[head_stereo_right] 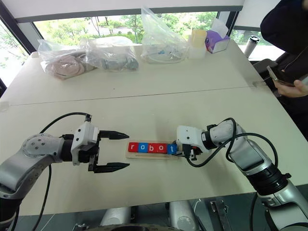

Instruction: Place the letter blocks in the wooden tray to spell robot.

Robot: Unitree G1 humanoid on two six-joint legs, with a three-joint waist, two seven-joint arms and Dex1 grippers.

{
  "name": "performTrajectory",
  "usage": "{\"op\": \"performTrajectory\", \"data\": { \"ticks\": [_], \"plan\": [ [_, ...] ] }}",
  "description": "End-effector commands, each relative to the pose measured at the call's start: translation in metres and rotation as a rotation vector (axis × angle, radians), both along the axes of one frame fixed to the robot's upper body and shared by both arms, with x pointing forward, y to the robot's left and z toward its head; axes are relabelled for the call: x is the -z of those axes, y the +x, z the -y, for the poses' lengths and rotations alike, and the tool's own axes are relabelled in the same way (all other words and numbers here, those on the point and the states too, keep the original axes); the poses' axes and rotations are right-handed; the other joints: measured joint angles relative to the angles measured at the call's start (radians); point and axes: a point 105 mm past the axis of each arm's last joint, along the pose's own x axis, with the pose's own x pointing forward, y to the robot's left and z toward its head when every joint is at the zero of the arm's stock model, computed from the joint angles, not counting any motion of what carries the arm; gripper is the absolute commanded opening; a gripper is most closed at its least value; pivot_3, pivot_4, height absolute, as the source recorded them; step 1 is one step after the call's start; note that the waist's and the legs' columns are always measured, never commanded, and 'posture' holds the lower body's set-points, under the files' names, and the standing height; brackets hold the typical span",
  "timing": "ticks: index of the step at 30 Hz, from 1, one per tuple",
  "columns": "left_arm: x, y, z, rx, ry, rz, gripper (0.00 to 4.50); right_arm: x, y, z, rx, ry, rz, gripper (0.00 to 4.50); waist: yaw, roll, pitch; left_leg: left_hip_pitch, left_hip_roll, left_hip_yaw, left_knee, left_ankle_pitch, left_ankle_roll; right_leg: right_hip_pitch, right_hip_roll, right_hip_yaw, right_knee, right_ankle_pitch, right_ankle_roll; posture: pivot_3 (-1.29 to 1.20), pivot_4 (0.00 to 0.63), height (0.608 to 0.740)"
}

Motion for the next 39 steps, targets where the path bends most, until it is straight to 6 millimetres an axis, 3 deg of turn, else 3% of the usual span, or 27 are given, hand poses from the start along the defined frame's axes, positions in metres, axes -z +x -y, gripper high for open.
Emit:
{"op": "performTrajectory", "data": {
  "ticks": [1, 2, 3, 11, 28, 39],
  "plan": [
    [-0.005, -0.002, 0.003, 0.017, -0.002, 0.034, 4.5, -0.005, -0.003, -0.005, -0.02, 0.005, 0.014, 3.73, 0.0, 0.0, 0.0, 0.0, 0.0, 0.0, 0.0, 0.0, 0.0, 0.0, 0.0, 0.0, 0.0, 0.0, 0.0, 0.0, 0.15, 0.74],
    [-0.005, -0.002, 0.003, 0.017, -0.002, 0.034, 4.5, -0.005, -0.003, -0.005, -0.018, 0.006, 0.01, 4.27, 0.0, 0.0, 0.0, 0.0, 0.0, 0.0, 0.0, 0.0, 0.0, 0.0, 0.0, 0.0, 0.0, 0.0, 0.0, 0.0, 0.15, 0.74],
    [-0.005, -0.002, 0.003, 0.018, -0.002, 0.034, 4.5, -0.007, -0.004, -0.005, -0.018, 0.008, 0.004, 4.46, 0.0, 0.0, 0.0, 0.0, 0.0, 0.0, 0.0, 0.0, 0.0, 0.0, 0.0, 0.0, 0.0, 0.0, 0.0, 0.0, 0.15, 0.74],
    [-0.005, -0.001, 0.004, 0.021, -0.004, 0.036, 4.5, -0.022, 0.002, -0.003, 0.037, 0.048, 0.041, 4.46, 0.0, 0.0, 0.0, 0.0, 0.0, 0.0, 0.0, 0.0, 0.0, 0.0, 0.0, 0.0, 0.0, 0.0, 0.0, 0.0, 0.15, 0.74],
    [-0.005, 0.0, 0.007, 0.026, -0.006, 0.04, 4.5, -0.012, 0.014, -0.006, 0.108, 0.063, 0.073, 4.46, 0.0, 0.0, 0.0, 0.0, 0.0, 0.0, 0.0, 0.0, 0.0, 0.0, 0.0, 0.0, 0.0, 0.0, 0.0, 0.0, 0.15, 0.74],
    [-0.005, -0.001, 0.007, 0.025, -0.006, 0.034, 4.5, -0.022, 0.017, -0.012, 0.116, 0.103, 0.1, 4.46, 0.0, 0.0, 0.0, 0.0, 0.0, 0.0, 0.0, 0.0, 0.0, 0.0, 0.0, 0.0, 0.0, 0.0, 0.0, 0.0, 0.15, 0.74]
  ]
}}
